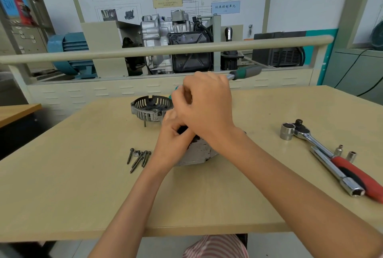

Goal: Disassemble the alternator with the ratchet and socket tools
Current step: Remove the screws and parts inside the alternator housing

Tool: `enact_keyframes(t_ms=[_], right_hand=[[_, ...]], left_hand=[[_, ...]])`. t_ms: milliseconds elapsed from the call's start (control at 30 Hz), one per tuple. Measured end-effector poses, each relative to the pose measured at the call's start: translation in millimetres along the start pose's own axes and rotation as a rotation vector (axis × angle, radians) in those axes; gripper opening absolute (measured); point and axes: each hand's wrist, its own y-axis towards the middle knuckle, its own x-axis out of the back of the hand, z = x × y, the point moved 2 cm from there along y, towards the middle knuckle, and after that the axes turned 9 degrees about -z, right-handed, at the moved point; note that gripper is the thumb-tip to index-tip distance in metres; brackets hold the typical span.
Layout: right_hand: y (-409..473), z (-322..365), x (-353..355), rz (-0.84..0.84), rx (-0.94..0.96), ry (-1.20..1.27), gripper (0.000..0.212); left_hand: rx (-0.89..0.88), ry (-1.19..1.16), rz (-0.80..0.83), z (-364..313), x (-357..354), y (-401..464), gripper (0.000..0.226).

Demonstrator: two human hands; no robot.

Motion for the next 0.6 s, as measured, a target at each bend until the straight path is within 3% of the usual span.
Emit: enact_keyframes(t_ms=[133,233,300,433,467,600], right_hand=[[6.6,-3.5,-2.7,0.059,-0.056,0.404,0.042],[6.6,-4.5,-0.2,0.036,-0.081,0.511,0.041],[4.0,-3.0,1.6,0.021,-0.04,0.391,0.035],[-4.9,3.5,-0.8,-0.002,0.068,-0.299,0.019],[-5.7,5.2,-1.1,0.003,0.063,-0.375,0.02],[-0.1,3.1,0.8,0.03,-0.025,-0.08,0.023]], left_hand=[[-0.036,0.057,0.037,-0.5,3.6,1.2,0.02],[-0.059,0.074,0.034,0.5,4.0,1.4,0.018],[-0.064,0.061,0.005,0.7,3.6,1.8,0.02],[-0.03,0.017,-0.033,3.2,1.5,3.1,0.042],[-0.024,0.019,-0.035,3.5,0.7,2.5,0.044],[0.008,0.022,-0.007,0.4,0.8,1.9,0.039]])
